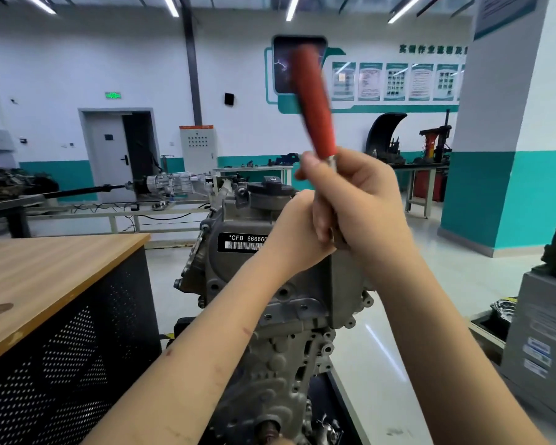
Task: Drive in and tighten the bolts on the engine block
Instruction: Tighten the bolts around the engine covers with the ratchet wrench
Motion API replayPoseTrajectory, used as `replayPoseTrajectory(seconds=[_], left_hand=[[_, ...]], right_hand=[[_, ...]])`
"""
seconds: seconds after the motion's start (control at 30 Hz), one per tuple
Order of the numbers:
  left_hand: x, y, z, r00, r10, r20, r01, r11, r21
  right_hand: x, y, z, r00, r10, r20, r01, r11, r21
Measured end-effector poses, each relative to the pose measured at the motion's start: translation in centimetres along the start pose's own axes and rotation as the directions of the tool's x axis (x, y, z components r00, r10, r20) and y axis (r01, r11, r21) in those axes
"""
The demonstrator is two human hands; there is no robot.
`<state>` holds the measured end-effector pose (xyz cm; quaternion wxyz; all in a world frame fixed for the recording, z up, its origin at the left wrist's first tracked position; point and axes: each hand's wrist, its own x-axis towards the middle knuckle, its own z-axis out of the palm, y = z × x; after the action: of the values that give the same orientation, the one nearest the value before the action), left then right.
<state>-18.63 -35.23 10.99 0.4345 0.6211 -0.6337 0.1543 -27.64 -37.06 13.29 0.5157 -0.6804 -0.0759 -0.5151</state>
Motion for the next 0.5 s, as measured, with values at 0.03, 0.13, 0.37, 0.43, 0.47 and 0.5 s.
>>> replayPoseTrajectory(seconds=[0.03, 0.13, 0.37, 0.43, 0.47, 0.5], left_hand=[[0.2, -0.1, 0.2, 0.999, 0.018, -0.045, -0.019, 1.0, -0.022], [0.2, 0.1, 1.0, 0.979, -0.044, -0.198, 0.013, 0.988, -0.157], [0.6, 0.4, 1.8, 0.979, -0.048, -0.198, 0.016, 0.987, -0.16], [0.9, 0.0, 1.7, 0.991, 0.002, -0.136, -0.006, 1.0, -0.025], [0.9, 0.1, 1.4, 0.995, 0.004, -0.104, 0.0, 0.999, 0.037], [1.1, -0.1, 1.2, 0.995, 0.014, -0.096, -0.005, 0.996, 0.094]], right_hand=[[-0.1, 0.1, 0.2, 0.995, 0.001, -0.103, 0.01, 0.994, 0.109], [0.1, -0.1, 0.5, 0.909, 0.12, -0.398, 0.082, 0.887, 0.454], [0.0, 0.1, 0.3, 0.847, 0.249, -0.47, 0.085, 0.809, 0.582], [0.1, 0.2, 0.2, 0.89, 0.185, -0.417, 0.047, 0.871, 0.489], [0.1, 0.2, 0.1, 0.916, 0.142, -0.375, 0.032, 0.906, 0.422], [0.1, 0.2, 0.1, 0.944, 0.1, -0.314, 0.016, 0.938, 0.345]])
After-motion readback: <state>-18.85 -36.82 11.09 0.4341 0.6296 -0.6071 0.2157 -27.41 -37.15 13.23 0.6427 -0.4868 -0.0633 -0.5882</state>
